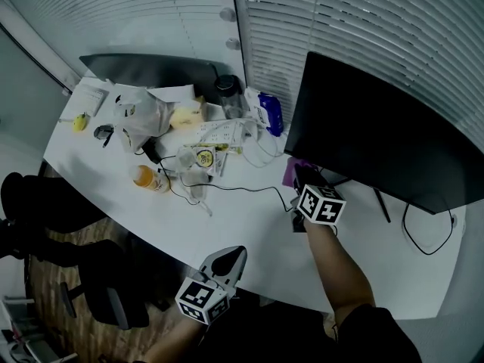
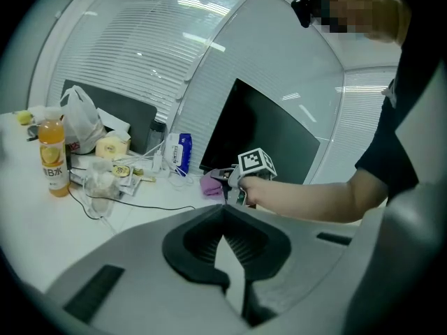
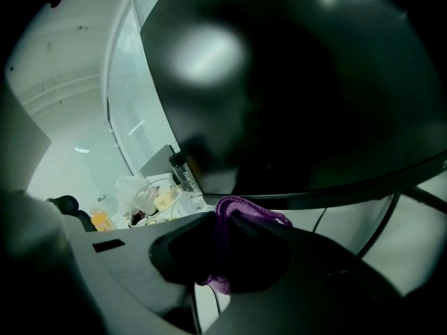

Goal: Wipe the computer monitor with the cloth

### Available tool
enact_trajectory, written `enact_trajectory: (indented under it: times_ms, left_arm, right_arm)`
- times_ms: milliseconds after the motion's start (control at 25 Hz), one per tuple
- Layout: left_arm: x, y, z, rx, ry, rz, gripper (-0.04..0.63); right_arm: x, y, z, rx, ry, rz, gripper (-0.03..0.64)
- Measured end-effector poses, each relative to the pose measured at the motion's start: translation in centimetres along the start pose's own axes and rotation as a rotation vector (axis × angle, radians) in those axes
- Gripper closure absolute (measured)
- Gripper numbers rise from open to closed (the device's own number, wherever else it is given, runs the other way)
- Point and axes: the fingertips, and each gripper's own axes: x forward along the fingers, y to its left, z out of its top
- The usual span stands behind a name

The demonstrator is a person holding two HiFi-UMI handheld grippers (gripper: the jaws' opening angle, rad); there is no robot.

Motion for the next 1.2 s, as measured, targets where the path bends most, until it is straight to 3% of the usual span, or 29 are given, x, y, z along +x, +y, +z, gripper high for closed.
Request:
enact_trajectory:
  times_ms: [400, 1200]
  left_arm:
    - [-1.8, 3.7, 0.4, 0.031, 0.023, -0.007, 0.591]
    - [-3.2, 5.1, 1.6, 0.065, 0.0, -0.086, 0.591]
  right_arm:
    - [3.0, 3.6, -0.2, 0.015, -0.03, 0.021, 0.541]
    - [2.1, 6.3, 2.0, 0.023, -0.1, -0.004, 0.541]
